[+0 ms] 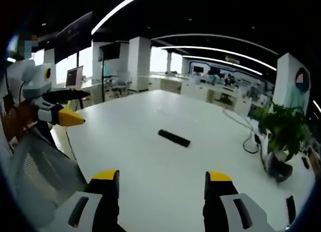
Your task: Press the specified remote control buttons in sequence, fully releasing each button before pressing the next.
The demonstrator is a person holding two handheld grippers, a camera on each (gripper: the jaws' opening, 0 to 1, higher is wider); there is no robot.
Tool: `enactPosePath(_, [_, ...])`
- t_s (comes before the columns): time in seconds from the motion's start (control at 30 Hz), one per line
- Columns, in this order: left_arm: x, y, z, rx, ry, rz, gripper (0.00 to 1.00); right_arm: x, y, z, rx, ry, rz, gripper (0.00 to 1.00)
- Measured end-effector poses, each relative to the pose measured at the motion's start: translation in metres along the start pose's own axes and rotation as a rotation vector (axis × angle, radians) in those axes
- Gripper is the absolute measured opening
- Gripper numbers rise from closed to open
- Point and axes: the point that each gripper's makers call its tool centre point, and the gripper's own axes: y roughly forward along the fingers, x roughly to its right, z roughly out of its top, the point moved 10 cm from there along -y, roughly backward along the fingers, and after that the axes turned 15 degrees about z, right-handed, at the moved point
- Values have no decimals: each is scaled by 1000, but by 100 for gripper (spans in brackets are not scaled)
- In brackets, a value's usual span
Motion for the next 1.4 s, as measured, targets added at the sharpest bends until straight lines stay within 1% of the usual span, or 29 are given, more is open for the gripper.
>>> enactPosePath(0.1, [-13, 19, 15, 35, 13, 2, 100, 16, 1, 16, 25, -47, -9, 67])
enactPosePath(0.17, [-18, 31, 24, 67, 15, -8, 100, 28, 2, 28, 42, -78, -14, 67])
enactPosePath(0.27, [-22, 47, 35, 100, 20, -23, 100, 43, 6, 43, 60, -114, -19, 67])
enactPosePath(0.4, [-26, 71, 42, 116, 26, -40, 100, 59, 15, 59, 78, -139, -9, 68])
enactPosePath(0.5, [-26, 86, 43, 107, 26, -61, 100, 68, 23, 67, 80, -159, -9, 68])
enactPosePath(0.63, [-27, 104, 38, 86, 38, -77, 100, 79, 36, 71, 76, -167, -2, 71])
enactPosePath(0.77, [-25, 118, 29, 58, 46, -93, 100, 88, 48, 72, 82, -151, 7, 73])
enactPosePath(0.9, [-25, 130, 21, 32, 43, -99, 100, 95, 59, 73, 79, -141, 17, 74])
enactPosePath(1.03, [-28, 145, 12, -2, 48, -106, 100, 105, 71, 72, 53, -158, 16, 74])
enactPosePath(1.2, [-31, 161, 0, -40, 70, -110, 100, 116, 86, 67, 9, -162, 27, 74])
enactPosePath(1.4, [-32, 175, -6, -64, 96, -123, 100, 130, 103, 60, -34, -166, 44, 73])
